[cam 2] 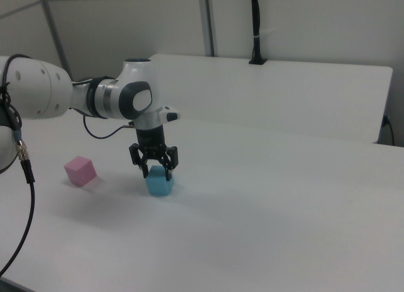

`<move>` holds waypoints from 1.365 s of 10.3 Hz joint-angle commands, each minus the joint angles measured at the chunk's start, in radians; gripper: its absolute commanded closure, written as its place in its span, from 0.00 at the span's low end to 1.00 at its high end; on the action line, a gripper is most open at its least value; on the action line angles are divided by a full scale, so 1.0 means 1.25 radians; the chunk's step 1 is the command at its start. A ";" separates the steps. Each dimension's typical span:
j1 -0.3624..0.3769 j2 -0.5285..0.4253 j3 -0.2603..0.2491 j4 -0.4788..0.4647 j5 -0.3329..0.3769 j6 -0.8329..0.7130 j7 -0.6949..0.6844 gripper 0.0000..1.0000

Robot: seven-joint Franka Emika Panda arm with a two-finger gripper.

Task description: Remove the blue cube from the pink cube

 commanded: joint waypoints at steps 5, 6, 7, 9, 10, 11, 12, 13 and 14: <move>-0.033 -0.173 -0.004 0.005 0.001 -0.066 0.021 0.00; -0.043 -0.233 -0.007 0.007 0.008 -0.114 0.031 0.00; -0.051 -0.284 -0.007 0.005 0.012 -0.139 0.061 0.00; -0.047 -0.348 -0.039 0.007 0.064 -0.169 0.141 0.00; -0.040 -0.387 -0.067 0.004 0.076 -0.179 0.150 0.00; -0.032 -0.425 -0.111 -0.002 0.085 -0.183 0.146 0.00; -0.010 -0.445 -0.145 -0.004 0.092 -0.193 0.118 0.00; 0.003 -0.447 -0.167 -0.001 0.090 -0.205 0.035 0.00; 0.003 -0.447 -0.172 -0.002 0.090 -0.218 -0.017 0.00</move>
